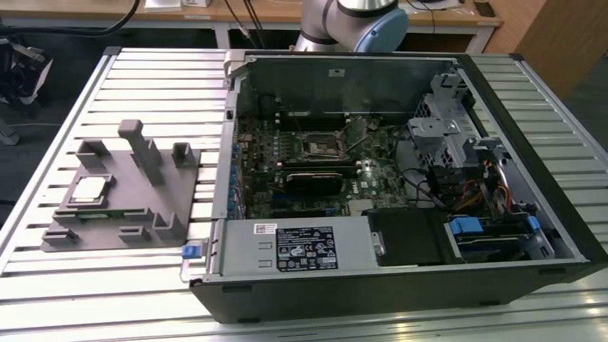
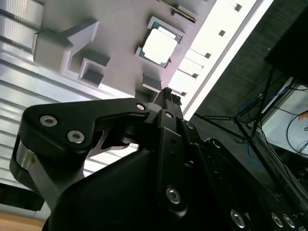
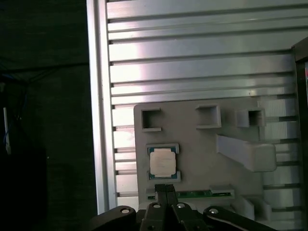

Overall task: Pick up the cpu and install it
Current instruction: 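Pick up the cpu and move it towards the insertion slot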

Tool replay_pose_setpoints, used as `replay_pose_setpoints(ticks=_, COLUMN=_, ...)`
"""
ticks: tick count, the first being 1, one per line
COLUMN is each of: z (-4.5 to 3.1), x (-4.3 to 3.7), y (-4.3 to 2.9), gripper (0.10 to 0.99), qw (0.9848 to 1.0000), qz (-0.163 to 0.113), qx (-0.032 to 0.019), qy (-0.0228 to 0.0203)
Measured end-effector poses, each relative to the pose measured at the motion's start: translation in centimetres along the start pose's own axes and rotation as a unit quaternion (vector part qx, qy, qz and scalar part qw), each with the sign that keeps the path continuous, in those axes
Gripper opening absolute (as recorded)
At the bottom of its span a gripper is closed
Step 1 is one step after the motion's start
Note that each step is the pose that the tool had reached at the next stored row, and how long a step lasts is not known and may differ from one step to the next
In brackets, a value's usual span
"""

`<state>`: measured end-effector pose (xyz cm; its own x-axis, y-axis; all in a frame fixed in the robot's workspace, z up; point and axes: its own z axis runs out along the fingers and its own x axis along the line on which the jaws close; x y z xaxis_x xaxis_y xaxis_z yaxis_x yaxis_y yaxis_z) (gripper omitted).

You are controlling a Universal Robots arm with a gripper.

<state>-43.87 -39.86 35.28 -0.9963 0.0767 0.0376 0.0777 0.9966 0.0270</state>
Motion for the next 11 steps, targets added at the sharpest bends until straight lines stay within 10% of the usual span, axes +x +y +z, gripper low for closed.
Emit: replay_pose_setpoints(ticks=11, z=0.80, x=-0.03, y=-0.02, gripper=0.106, qw=1.0000, qz=0.000, qx=0.0003, qy=0.0022)
